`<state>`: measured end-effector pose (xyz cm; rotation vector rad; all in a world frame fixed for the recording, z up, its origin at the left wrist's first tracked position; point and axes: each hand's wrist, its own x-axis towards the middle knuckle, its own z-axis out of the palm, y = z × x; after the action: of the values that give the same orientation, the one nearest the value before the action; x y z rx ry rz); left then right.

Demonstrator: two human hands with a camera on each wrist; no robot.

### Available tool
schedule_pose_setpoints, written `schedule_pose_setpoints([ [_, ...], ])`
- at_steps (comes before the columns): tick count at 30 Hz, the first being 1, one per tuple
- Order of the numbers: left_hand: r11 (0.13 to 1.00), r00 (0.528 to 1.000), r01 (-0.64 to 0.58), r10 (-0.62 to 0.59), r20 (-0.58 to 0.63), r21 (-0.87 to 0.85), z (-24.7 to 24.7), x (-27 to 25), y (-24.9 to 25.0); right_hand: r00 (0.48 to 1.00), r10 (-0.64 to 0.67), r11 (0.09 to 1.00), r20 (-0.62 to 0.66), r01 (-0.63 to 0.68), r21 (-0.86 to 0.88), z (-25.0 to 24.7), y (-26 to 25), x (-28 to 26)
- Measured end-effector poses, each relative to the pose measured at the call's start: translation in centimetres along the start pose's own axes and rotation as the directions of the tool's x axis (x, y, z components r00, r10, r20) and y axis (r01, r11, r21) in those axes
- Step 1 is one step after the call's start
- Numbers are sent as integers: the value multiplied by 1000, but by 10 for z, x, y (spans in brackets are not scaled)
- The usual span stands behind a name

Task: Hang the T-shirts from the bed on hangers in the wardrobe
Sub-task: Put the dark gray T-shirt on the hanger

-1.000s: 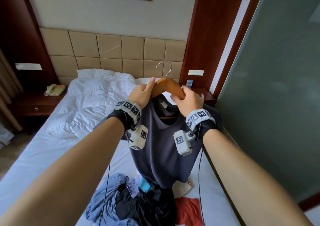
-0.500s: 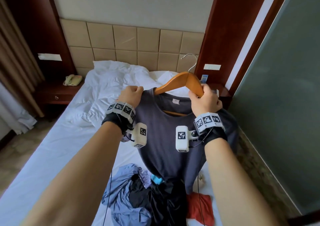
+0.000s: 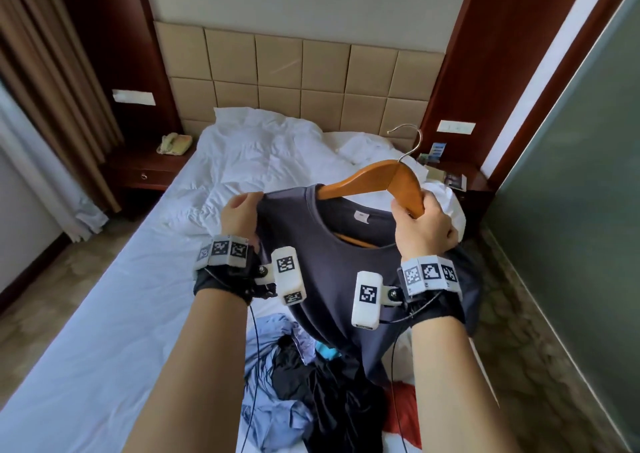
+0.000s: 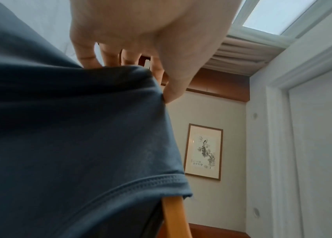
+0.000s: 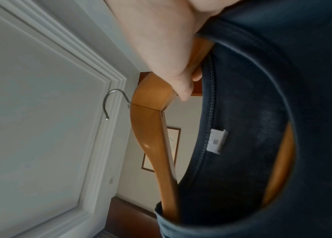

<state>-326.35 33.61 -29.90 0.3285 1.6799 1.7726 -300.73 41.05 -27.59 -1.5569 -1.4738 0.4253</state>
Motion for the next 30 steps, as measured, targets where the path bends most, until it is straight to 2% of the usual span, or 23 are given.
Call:
schedule_pose_setpoints([
  [5, 994, 985, 53, -68, -159, -100, -12, -4, 0, 999, -52, 997, -9, 53, 50, 2, -3, -9],
  [8, 990, 981, 75, -95, -172, -115, -25, -2, 2, 996, -76, 992, -50, 81, 94, 3, -6, -13],
  [11, 995, 969, 28, -52, -242, -99, -33, -2, 1, 998, -57, 993, -42, 61, 105, 6, -7, -15],
  [14, 1000, 969, -9, 2, -247, -28, -34, -5, 2, 999, -44, 995, -4, 44, 88, 8, -6, -17],
  [17, 979, 973, -76, 115, -200, 190, -32, -6, 1, 997, -68, 997, 32, 67, 43, 6, -6, -19],
  [21, 907, 974, -162, 210, -84, 389, -24, -14, 0, 993, -97, 995, 62, 97, 15, -1, -3, -22],
  [23, 833, 969, -185, 244, -46, 521, -18, -19, 1, 992, -103, 995, 72, 102, 18, -6, -1, -25],
  [25, 712, 959, -169, 278, -54, 681, -10, -27, 5, 992, -95, 995, 86, 93, 29, -11, -1, -27],
  [27, 662, 936, -271, 350, 31, 698, -1, -33, 7, 991, -88, 996, 100, 85, 28, -14, -2, -31],
  [29, 697, 874, -476, 442, 202, 536, 8, -38, 6, 991, -89, 996, 102, 87, 20, -15, -3, -34],
  [30, 724, 843, -538, 465, 270, 432, 12, -41, 7, 990, -92, 996, 103, 91, 19, -16, -3, -35],
])
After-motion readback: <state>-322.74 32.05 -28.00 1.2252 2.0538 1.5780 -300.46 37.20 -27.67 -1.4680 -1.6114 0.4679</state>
